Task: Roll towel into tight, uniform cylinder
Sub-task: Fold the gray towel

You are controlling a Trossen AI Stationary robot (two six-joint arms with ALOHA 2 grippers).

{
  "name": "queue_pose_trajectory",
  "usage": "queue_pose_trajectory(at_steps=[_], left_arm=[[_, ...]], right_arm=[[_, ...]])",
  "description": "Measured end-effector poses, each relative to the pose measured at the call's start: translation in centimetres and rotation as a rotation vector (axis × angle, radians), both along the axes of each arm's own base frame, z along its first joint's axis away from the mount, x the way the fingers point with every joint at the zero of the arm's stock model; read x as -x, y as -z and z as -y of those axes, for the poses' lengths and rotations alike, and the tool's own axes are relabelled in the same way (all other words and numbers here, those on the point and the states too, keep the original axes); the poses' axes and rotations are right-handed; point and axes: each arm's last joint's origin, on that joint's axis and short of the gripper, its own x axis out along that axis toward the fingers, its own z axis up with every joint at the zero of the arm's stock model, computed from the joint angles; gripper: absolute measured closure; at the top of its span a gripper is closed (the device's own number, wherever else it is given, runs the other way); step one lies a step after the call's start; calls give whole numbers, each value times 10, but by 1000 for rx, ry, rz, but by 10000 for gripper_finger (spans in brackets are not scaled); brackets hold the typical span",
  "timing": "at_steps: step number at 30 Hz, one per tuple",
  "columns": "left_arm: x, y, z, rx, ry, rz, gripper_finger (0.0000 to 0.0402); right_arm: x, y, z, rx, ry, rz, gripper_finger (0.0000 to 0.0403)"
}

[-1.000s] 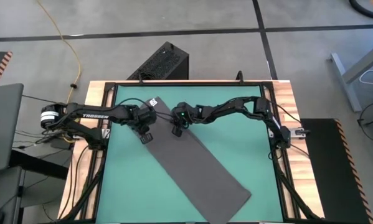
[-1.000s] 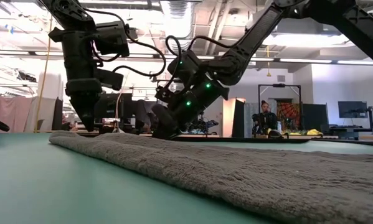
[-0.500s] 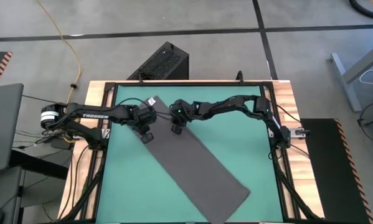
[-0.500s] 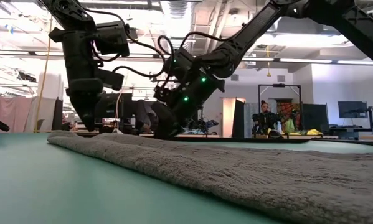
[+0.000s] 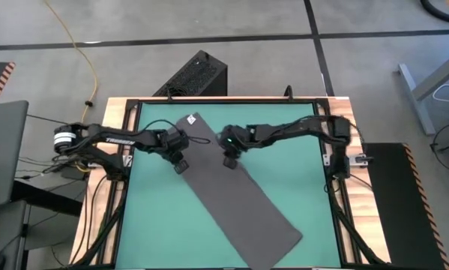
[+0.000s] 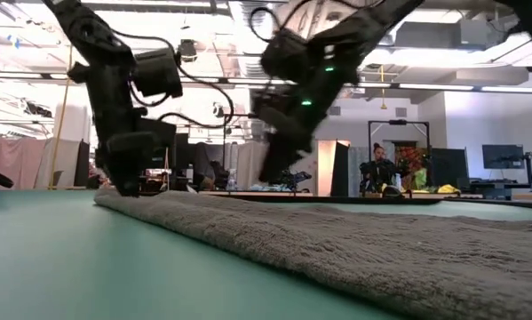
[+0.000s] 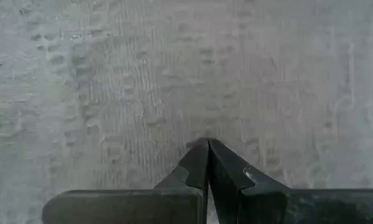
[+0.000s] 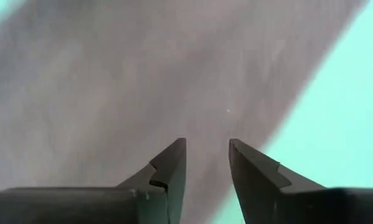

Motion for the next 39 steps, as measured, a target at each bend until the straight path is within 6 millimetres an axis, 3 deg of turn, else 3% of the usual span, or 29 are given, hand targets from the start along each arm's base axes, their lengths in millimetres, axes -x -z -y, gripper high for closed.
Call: queue_pose_trajectory(at_steps=[7,11,18,22,27,31,35,39], left_arm=[[-23,9,-23,-38,-1,10,401],[-41,7,-50,-97,8,-11,401],[-69,1,-114,-124,-76,-18,401],[-83,-37,-125,-175,-80,32,401],[-94,-108,-96,-267,31,208,401],[-98,-133,-40,-117,251,391,401],[-105,-105,32,44,397,368,401],[-120,-72,102,99,524,479,401]], right_arm=[[79,1,-68,-93,-154,-78,275],[115,5,-104,-179,-195,-91,276],[140,3,-149,-229,-253,-59,276],[142,2,-161,-169,-271,-21,276],[142,2,-164,-96,-307,-4,276],[141,2,-162,-42,-366,5,276],[136,2,-153,-12,-371,30,282],[144,20,-142,-25,-319,-5,292]])
